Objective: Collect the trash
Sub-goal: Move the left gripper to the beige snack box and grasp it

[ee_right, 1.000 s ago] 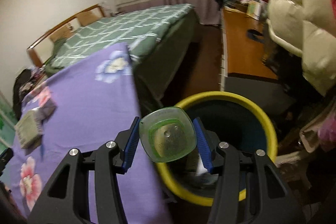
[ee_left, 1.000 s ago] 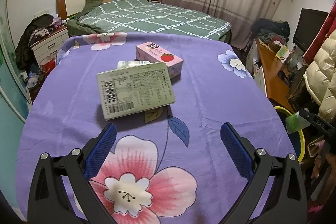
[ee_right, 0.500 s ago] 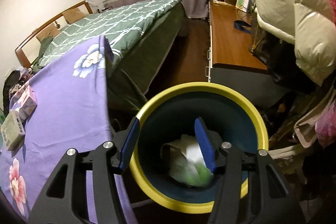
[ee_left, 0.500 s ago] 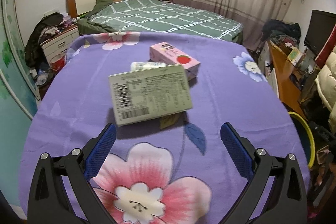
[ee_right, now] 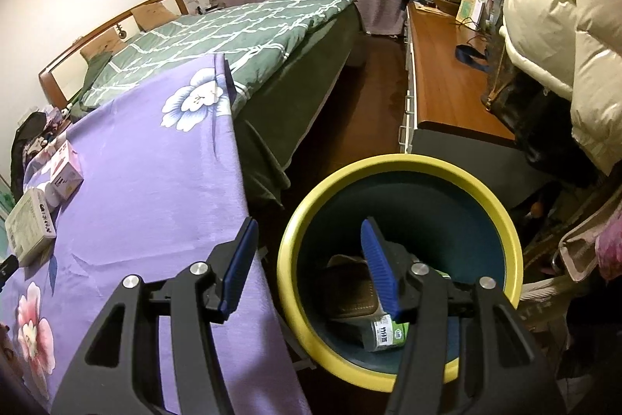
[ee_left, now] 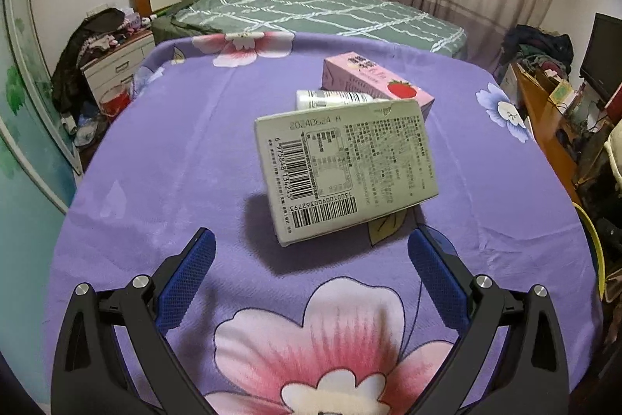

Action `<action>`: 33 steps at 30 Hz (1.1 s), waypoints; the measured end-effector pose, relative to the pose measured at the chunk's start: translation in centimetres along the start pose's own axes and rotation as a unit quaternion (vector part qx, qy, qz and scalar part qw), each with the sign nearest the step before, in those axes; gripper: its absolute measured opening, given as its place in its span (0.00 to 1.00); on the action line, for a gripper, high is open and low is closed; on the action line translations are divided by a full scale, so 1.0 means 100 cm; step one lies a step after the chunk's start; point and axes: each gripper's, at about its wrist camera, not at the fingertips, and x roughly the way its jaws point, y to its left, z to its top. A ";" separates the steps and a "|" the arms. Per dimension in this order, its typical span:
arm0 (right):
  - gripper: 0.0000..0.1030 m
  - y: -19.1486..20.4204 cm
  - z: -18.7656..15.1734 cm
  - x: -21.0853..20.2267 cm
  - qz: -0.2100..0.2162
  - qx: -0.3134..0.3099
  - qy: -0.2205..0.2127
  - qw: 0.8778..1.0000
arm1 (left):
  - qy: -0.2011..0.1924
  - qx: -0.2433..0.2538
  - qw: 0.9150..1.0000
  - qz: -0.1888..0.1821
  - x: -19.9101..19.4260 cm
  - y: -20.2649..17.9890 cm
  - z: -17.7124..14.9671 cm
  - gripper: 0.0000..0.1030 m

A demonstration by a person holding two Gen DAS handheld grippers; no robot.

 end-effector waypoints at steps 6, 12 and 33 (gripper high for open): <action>0.52 -0.002 0.001 0.000 -0.001 0.002 -0.001 1.000 | 0.013 0.008 1.000 -0.023 0.018 -0.006 0.007 0.95; 0.52 -0.008 0.001 0.002 0.001 0.008 0.000 1.000 | 0.019 0.020 0.999 -0.019 0.027 -0.017 0.009 0.95; 0.52 -0.011 0.001 0.001 0.015 0.014 -0.002 1.000 | 0.012 0.095 0.991 -0.096 -0.002 -0.097 0.005 0.95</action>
